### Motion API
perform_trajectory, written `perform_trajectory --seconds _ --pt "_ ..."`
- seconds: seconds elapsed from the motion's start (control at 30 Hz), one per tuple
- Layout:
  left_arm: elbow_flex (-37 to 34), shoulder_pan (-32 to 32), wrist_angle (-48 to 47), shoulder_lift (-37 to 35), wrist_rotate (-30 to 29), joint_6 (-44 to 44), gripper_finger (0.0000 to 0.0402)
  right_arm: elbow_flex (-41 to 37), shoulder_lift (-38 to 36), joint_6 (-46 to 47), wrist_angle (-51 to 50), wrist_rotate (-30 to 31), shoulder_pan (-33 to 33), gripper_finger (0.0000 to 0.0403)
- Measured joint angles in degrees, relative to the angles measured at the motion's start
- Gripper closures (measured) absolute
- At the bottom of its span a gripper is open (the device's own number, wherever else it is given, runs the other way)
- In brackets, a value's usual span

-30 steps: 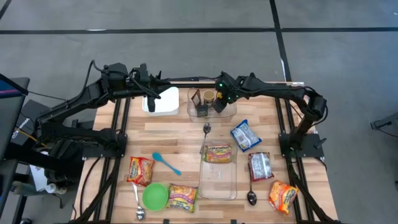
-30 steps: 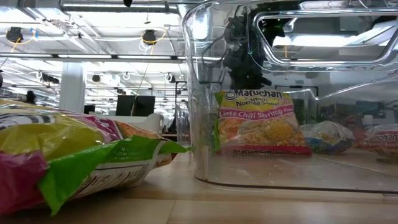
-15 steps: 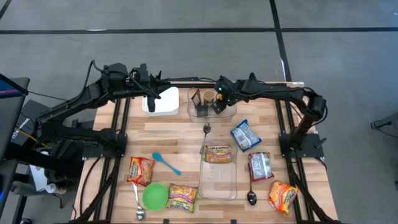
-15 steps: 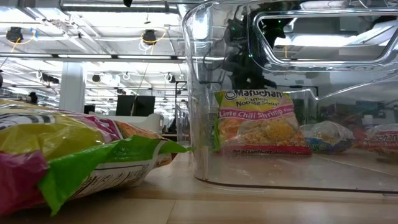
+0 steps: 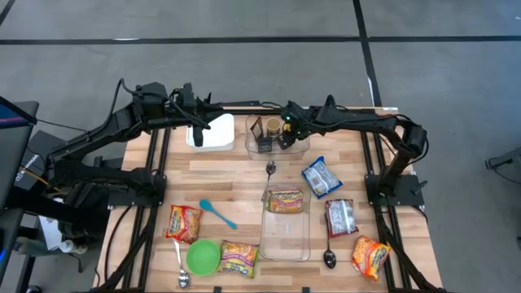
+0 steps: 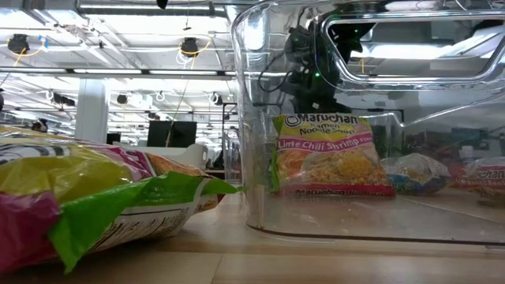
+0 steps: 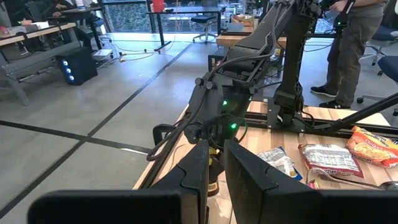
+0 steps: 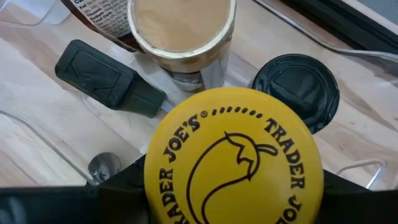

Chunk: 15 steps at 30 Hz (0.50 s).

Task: Pick & Place Food Item
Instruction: Put the yellow seasoning bottle into the top transparent bin

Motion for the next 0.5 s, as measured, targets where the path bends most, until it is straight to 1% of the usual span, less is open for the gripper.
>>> perform_trajectory --seconds 0.23,0.5 --pt "-0.01 0.00 0.02 0.00 -0.01 0.00 0.0358 -0.02 4.27 -0.71 1.20 0.05 0.27 0.0206" --pt "0.00 0.02 0.00 0.00 0.00 0.00 0.0358 0.00 4.67 -0.83 2.44 0.15 0.62 0.0206"
